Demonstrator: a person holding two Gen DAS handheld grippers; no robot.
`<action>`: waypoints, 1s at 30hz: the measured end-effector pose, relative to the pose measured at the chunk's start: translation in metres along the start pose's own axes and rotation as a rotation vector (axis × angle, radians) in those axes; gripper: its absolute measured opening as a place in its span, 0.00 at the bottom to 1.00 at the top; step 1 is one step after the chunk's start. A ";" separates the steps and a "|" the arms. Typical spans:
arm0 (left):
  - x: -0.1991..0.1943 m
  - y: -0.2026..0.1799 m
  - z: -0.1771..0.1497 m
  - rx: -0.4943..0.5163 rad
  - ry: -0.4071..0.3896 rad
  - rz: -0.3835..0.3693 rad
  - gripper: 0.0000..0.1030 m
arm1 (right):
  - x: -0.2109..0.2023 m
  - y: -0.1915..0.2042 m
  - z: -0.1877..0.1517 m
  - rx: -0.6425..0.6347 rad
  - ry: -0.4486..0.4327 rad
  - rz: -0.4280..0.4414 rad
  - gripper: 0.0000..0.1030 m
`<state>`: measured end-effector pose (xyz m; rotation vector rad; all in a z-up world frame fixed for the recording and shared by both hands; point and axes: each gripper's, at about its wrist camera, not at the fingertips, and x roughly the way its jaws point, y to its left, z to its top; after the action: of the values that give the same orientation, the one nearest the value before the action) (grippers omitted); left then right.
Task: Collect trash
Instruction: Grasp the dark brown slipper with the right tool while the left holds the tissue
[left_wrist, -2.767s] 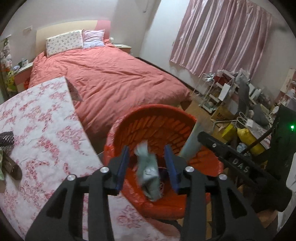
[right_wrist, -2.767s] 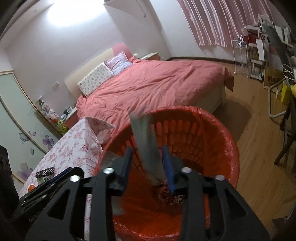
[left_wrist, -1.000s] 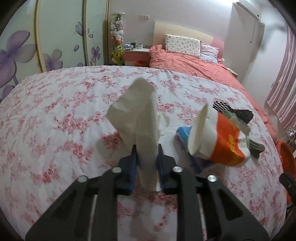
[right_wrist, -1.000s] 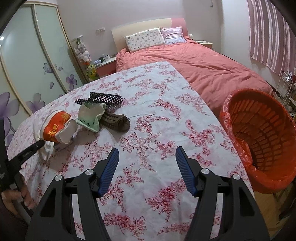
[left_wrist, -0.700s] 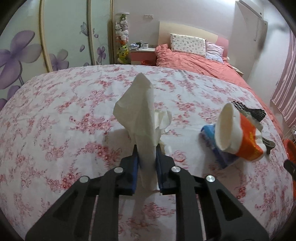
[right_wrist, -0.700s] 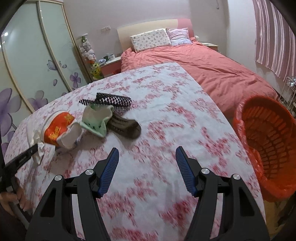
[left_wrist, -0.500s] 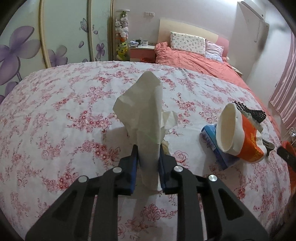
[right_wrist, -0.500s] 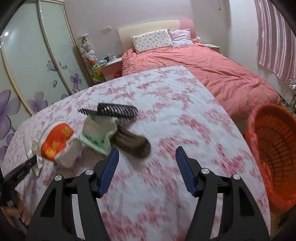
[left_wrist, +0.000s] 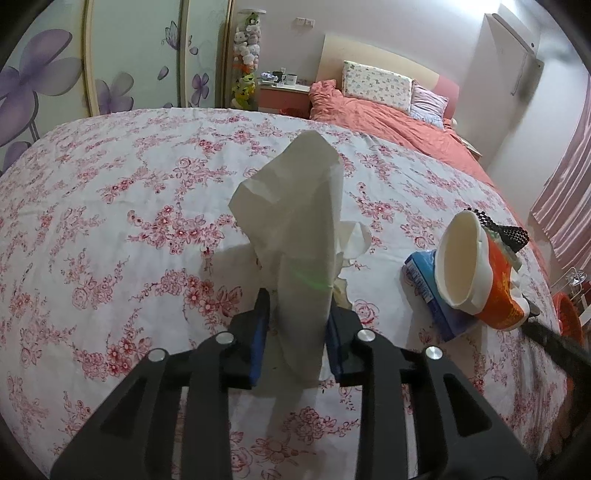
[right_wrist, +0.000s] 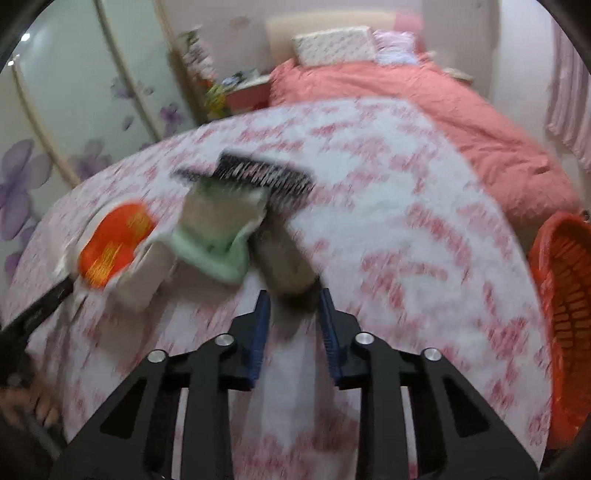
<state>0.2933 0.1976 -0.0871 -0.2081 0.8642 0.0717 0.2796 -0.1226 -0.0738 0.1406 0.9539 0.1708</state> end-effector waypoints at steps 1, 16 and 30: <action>0.000 0.000 0.000 0.000 0.000 0.000 0.29 | -0.003 0.001 -0.002 -0.007 -0.009 -0.012 0.27; 0.001 0.000 -0.001 -0.008 0.005 0.000 0.32 | 0.025 0.013 0.024 -0.067 -0.062 -0.129 0.40; 0.001 0.000 -0.001 -0.011 0.005 -0.004 0.32 | -0.023 -0.023 -0.024 0.023 -0.030 -0.103 0.32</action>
<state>0.2929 0.1971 -0.0887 -0.2198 0.8689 0.0723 0.2491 -0.1486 -0.0736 0.1150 0.9312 0.0626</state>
